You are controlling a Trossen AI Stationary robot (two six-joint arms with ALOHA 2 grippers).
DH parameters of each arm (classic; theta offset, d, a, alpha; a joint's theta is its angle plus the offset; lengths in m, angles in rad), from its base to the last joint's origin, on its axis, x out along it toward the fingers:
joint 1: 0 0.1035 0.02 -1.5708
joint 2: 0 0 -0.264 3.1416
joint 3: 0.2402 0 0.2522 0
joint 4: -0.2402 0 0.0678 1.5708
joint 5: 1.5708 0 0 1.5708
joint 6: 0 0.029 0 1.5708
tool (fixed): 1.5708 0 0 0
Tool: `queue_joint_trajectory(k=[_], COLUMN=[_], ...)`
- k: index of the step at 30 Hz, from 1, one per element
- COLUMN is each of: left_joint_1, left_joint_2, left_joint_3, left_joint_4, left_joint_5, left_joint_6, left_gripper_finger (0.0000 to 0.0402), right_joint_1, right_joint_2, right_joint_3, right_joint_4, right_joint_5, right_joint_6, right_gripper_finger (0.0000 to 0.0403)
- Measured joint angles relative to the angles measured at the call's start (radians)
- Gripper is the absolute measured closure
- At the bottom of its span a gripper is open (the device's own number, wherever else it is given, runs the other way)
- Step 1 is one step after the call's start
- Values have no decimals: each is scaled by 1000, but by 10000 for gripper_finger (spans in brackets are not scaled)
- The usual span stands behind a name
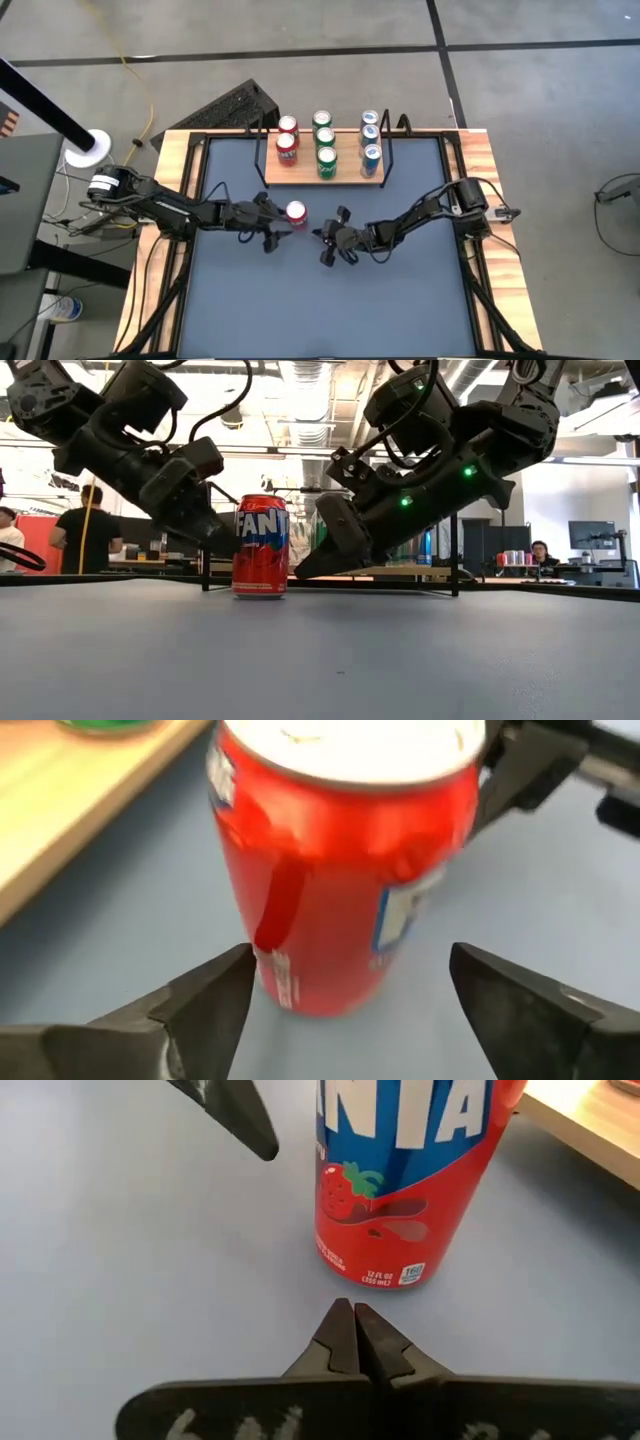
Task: Place canned beverage on shelf
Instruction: Put the red soda can on the shelf aligned with the other red soda cans
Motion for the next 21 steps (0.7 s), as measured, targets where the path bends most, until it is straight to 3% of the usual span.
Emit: queue_joint_trajectory(k=[5,12,21], left_joint_1=[1,1,1], left_joint_2=[0,6,181], left_joint_3=[0,23,155], left_joint_4=[34,82,86], left_joint_5=[-64,-70,-83], left_joint_6=[-11,-1,26], left_gripper_finger=[72,71,71], right_joint_1=[0,0,9], right_joint_2=[0,0,0], right_joint_3=[0,0,0], right_joint_4=[1,7,13], right_joint_5=[0,0,1], right_joint_6=[0,1,3], right_gripper_finger=[403,403,403])
